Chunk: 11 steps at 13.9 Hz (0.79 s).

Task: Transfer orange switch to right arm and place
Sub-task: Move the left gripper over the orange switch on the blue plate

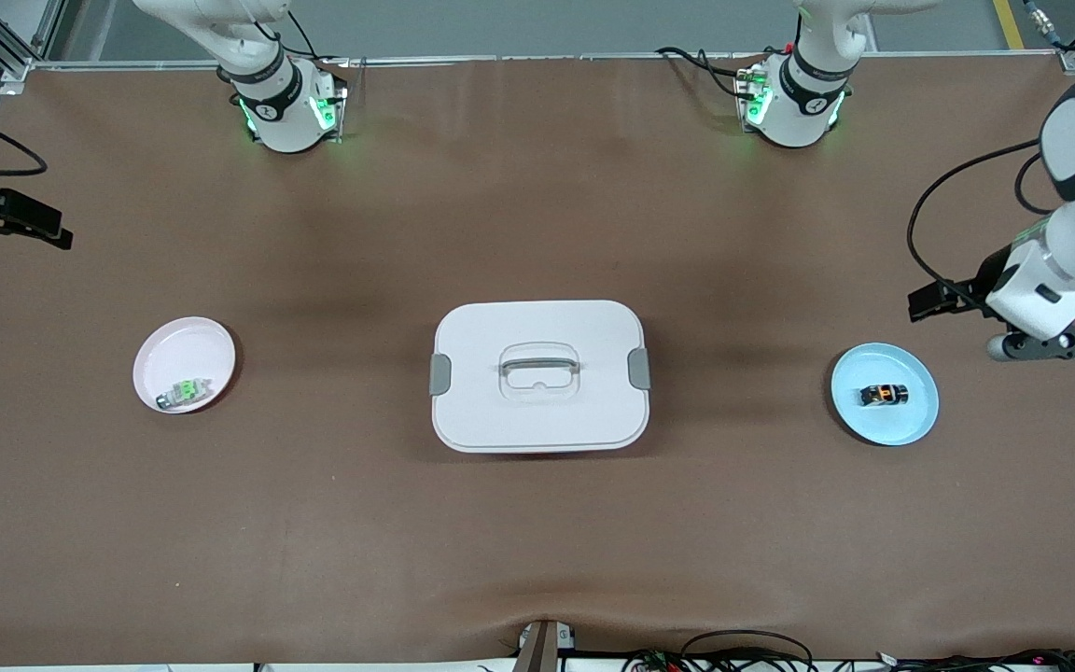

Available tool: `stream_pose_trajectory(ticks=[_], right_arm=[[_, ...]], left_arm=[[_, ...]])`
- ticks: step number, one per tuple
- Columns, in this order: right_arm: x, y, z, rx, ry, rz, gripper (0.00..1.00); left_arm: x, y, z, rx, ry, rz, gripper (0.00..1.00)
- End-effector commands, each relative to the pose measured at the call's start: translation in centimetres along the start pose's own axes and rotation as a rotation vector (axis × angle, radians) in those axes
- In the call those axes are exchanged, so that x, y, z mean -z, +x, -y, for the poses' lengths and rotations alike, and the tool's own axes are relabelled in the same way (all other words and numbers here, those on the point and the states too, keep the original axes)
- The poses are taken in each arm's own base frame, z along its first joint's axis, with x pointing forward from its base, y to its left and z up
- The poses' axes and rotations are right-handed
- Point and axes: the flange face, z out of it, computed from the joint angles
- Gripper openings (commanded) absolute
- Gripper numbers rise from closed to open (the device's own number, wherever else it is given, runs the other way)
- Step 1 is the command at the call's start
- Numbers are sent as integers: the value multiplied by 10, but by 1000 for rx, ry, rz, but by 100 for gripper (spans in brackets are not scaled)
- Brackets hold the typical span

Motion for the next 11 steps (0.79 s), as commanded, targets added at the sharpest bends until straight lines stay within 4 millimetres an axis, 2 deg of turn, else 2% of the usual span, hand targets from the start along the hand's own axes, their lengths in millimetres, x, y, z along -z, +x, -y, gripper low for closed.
stream_pose_trajectory(ticks=[1,8,11], right_arm=[[3,-3,-3,2,-6,-5,100],[4,-3,0,2,-6,-7,100],[5,-3,1,3,-7,-7,100]], left_arm=[[-32,-1,5,-13,13,-31,100],[-133,18,17,6,5,-67,100],[-159,21,19,9,5,-44,100]])
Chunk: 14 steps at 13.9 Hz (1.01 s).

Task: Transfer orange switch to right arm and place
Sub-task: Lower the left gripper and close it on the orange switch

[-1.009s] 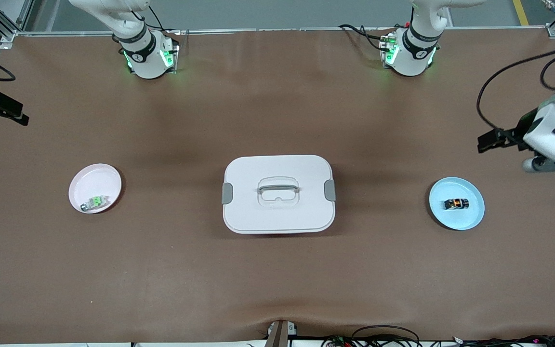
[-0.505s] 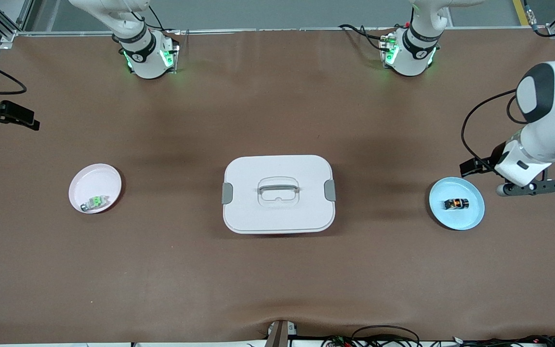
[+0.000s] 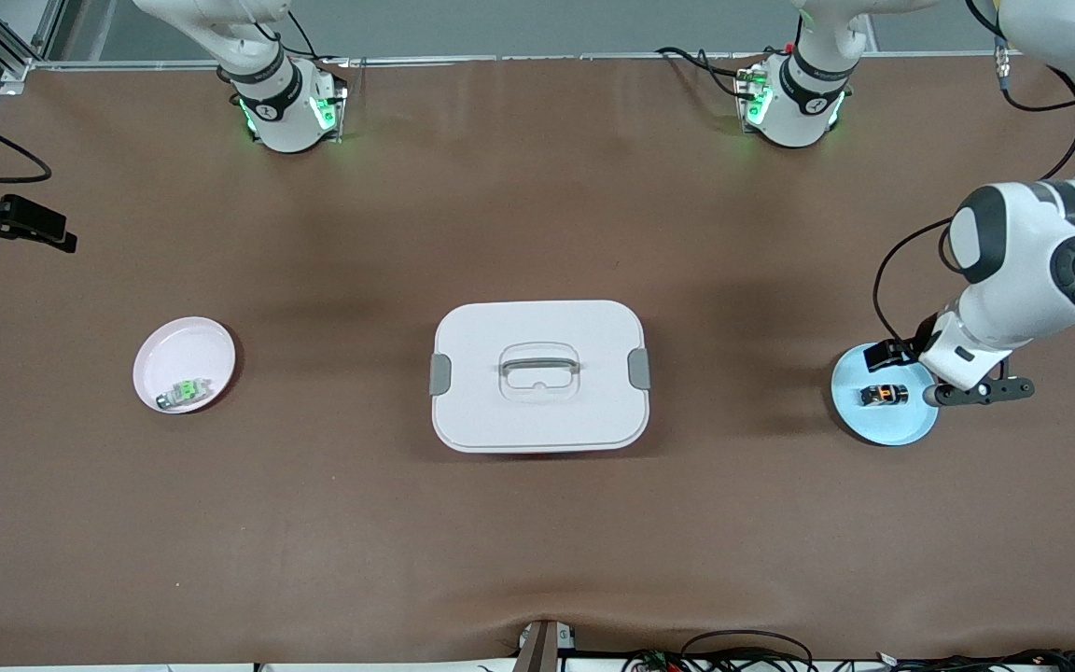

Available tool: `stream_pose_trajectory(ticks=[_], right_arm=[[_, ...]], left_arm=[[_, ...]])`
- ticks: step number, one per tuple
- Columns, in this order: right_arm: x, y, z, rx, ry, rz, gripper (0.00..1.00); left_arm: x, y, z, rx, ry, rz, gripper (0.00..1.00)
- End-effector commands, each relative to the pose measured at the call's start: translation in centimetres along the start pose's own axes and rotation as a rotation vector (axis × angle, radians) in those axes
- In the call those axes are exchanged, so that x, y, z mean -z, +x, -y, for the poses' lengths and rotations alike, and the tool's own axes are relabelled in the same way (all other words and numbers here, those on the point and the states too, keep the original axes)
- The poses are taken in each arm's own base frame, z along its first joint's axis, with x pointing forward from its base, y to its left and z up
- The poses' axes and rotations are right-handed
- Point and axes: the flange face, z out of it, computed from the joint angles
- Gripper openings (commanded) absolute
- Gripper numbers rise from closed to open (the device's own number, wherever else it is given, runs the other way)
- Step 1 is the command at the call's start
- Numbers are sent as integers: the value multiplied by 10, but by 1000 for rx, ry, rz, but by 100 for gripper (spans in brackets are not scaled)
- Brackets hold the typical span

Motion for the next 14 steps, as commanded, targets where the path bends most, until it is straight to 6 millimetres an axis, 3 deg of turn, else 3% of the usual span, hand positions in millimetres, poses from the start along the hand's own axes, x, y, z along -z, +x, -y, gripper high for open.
stream_pose_trajectory(ticks=[1,8,11,14], right_arm=[[5,-4,3,8,-7,-7,100],[12,-5,28,50,-15,-19,100],[12,-8,29,52,-14,-5,100],[13,-9,46,46,-18,-4,100]], left_arm=[[-21,2,3,-18,13,15,100],[-77,13,22,-54,9,10,100],[-83,16,23,-53,10,4,100],[-93,22,32,-45,10,9,100]])
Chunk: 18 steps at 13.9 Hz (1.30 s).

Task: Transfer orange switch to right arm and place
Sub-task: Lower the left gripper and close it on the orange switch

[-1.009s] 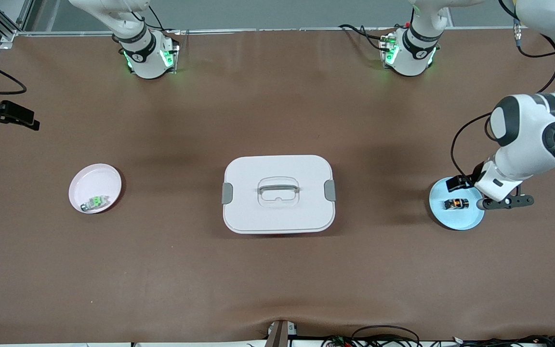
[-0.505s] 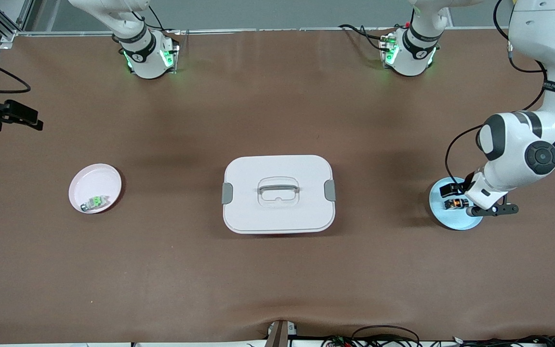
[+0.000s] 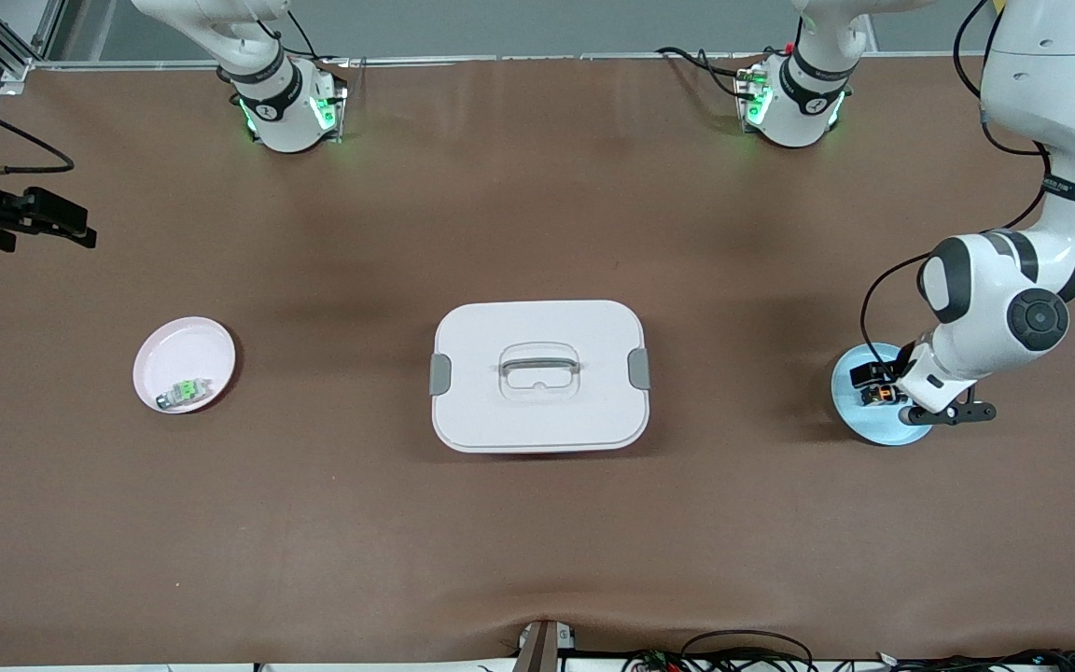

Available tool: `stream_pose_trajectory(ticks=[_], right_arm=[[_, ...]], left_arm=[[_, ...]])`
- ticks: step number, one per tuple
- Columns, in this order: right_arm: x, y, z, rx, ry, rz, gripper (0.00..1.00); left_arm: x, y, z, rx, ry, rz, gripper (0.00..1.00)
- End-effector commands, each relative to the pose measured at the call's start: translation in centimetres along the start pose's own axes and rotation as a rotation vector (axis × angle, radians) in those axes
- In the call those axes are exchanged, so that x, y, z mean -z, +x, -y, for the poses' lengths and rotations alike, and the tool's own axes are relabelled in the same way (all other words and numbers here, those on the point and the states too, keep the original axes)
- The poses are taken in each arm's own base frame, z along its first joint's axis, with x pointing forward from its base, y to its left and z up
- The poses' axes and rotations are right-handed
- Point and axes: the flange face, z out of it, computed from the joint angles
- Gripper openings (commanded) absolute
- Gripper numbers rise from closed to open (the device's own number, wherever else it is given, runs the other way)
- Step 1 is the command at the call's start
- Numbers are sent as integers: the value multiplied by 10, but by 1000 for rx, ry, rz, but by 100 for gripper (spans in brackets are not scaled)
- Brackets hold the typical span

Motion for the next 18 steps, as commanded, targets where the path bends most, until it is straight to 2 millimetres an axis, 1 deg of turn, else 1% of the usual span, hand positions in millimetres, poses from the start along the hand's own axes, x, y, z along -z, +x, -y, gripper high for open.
stream_pose_trajectory(ticks=[1,3,7,10,11,12,13,14,15,17,18], right_arm=[[5,-6,13,-31,-8,6,100],[3,-7,12,-36,-9,18,100],[6,-8,12,-35,-9,20,100],[5,-10,16,-30,-8,32,100],[4,-10,18,-24,-8,40,100],[5,-10,18,-25,-8,38,100],[5,-10,19,-24,-8,37,100],[5,-10,20,-22,-9,34,100],[5,-8,23,-17,-8,31,100],[7,-8,27,-10,-8,26,100],[6,-9,29,-7,-8,29,100]], left_arm=[[-3,10,8,-15,13,-16,100],[-10,10,6,-22,13,-13,100],[-16,10,8,-50,39,-14,100],[-22,10,21,-51,55,-21,100],[-22,10,21,-55,55,-19,100],[-23,10,17,-62,55,-18,100],[-31,9,18,-60,54,-7,100],[-31,10,19,-61,54,-12,100],[-27,14,17,-65,55,-25,100],[-33,19,14,-67,54,-24,100],[-36,21,16,-66,54,-23,100]])
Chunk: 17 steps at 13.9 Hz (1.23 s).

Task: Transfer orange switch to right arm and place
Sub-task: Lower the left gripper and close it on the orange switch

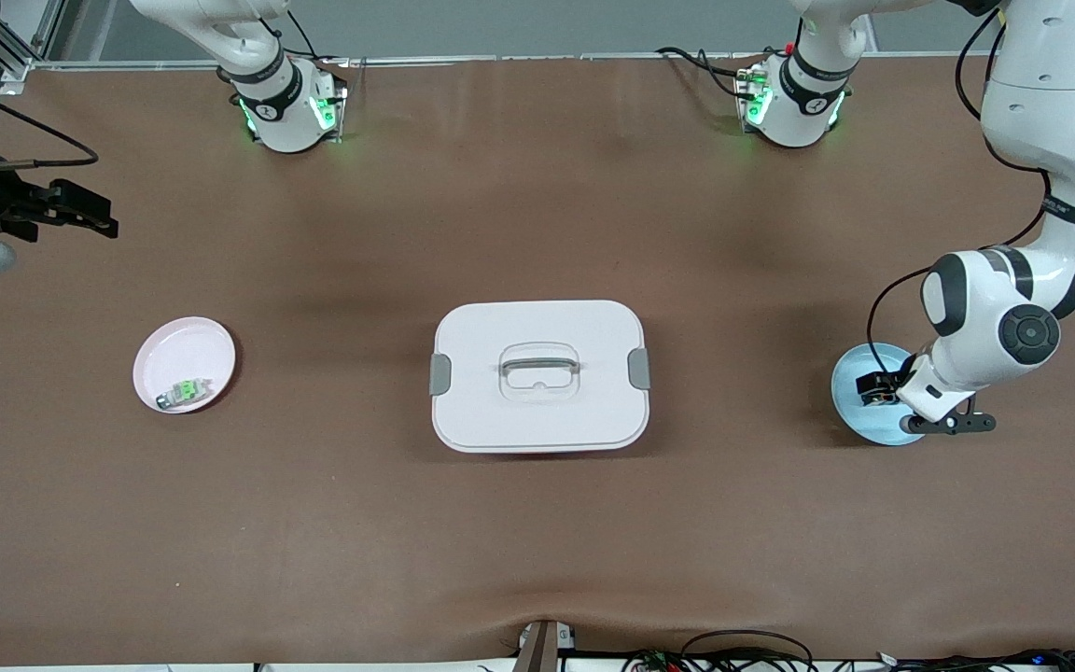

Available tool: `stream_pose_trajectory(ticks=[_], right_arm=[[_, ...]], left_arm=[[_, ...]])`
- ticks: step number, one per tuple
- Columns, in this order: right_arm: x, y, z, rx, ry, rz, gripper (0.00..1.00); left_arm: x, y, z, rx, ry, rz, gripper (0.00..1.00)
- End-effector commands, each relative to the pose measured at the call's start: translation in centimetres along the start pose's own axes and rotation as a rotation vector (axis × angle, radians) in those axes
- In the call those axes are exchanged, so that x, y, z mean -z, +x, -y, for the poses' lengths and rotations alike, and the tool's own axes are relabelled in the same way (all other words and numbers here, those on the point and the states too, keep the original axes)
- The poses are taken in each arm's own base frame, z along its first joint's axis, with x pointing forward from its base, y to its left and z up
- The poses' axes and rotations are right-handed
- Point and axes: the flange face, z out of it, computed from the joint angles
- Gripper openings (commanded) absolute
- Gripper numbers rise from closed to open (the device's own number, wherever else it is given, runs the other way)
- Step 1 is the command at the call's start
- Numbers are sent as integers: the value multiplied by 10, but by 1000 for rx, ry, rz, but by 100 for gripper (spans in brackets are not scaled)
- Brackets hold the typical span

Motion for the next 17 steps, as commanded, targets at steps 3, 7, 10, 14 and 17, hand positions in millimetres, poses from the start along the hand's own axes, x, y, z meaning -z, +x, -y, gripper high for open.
stream_pose_trajectory(ticks=[3,7,10,14,17], right_arm=[[6,-5,7,-5,5,-3,100],[6,-5,11,8,5,-3,100],[6,-5,15,14,4,-3,100],[5,-5,18,14,5,-1,100],[6,-5,30,35,3,-1,100]], left_arm=[[-6,12,3,-19,11,-15,97],[-9,11,0,-9,3,-10,85],[-11,8,-3,-6,-2,-3,85],[-8,8,-3,-13,-2,1,38],[16,7,-2,-6,-1,10,0]])
